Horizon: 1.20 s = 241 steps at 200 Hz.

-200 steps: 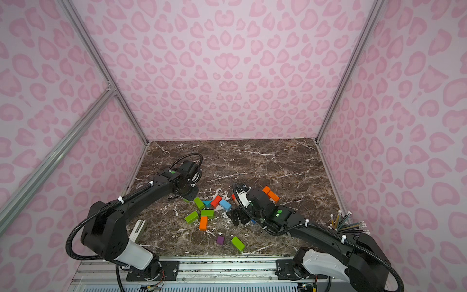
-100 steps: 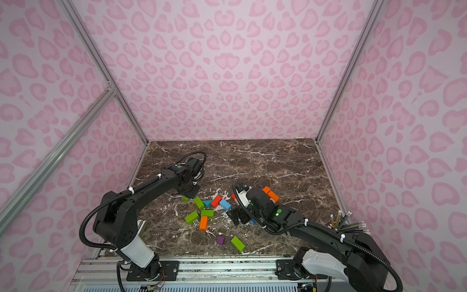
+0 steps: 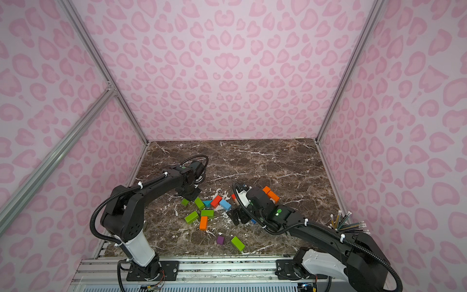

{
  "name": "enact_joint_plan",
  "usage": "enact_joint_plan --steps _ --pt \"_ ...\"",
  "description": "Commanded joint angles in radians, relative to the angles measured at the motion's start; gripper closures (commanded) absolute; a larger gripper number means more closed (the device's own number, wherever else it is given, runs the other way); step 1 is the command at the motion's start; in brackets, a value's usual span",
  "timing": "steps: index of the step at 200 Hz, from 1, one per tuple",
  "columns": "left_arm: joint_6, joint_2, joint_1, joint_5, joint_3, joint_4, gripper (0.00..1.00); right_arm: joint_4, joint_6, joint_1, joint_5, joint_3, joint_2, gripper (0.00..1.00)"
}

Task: Assemble a heart with building blocks
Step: Place the building block at the center of the board.

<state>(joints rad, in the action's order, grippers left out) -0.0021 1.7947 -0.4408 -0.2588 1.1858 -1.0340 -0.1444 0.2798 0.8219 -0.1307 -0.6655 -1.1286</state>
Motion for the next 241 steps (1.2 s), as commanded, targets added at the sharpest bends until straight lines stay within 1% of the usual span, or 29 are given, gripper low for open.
enact_joint_plan --steps 1,25,50,105,122,151,152,155,160,198,241 --pt "-0.002 0.017 0.010 -0.005 -0.001 0.020 0.85 0.029 -0.003 0.000 -0.002 -0.005 0.004 0.02" --pt "-0.009 0.033 0.014 -0.004 -0.003 0.022 0.84 0.028 -0.002 0.000 -0.002 -0.006 0.005 0.02" --pt "-0.012 0.037 0.016 0.002 -0.011 0.028 0.81 0.029 -0.002 0.000 -0.001 -0.006 0.003 0.02" --pt "-0.024 0.031 0.022 -0.005 -0.012 0.028 0.67 0.028 -0.006 0.000 -0.007 -0.009 -0.005 0.02" --pt "-0.024 0.028 0.025 -0.003 -0.011 0.028 0.66 0.029 -0.007 0.000 -0.007 -0.010 -0.007 0.02" --pt "-0.025 0.026 0.025 0.001 -0.011 0.028 0.65 0.026 -0.008 0.000 -0.007 -0.013 -0.008 0.02" --pt "-0.025 0.026 0.025 0.001 -0.011 0.028 0.63 0.025 -0.007 0.000 -0.007 -0.014 -0.008 0.02" --pt "-0.025 0.026 0.025 0.001 -0.011 0.028 0.61 0.026 -0.008 0.000 -0.007 -0.014 -0.008 0.02" --pt "-0.026 0.026 0.025 0.003 -0.012 0.030 0.60 0.025 -0.007 0.000 -0.007 -0.013 -0.008 0.02" --pt "-0.030 0.019 0.025 0.010 -0.013 0.030 0.52 0.022 -0.007 0.000 -0.006 -0.014 -0.009 0.02" --pt "-0.056 0.000 0.027 -0.005 -0.002 0.022 0.47 0.027 -0.009 0.000 -0.007 -0.018 -0.015 0.02"
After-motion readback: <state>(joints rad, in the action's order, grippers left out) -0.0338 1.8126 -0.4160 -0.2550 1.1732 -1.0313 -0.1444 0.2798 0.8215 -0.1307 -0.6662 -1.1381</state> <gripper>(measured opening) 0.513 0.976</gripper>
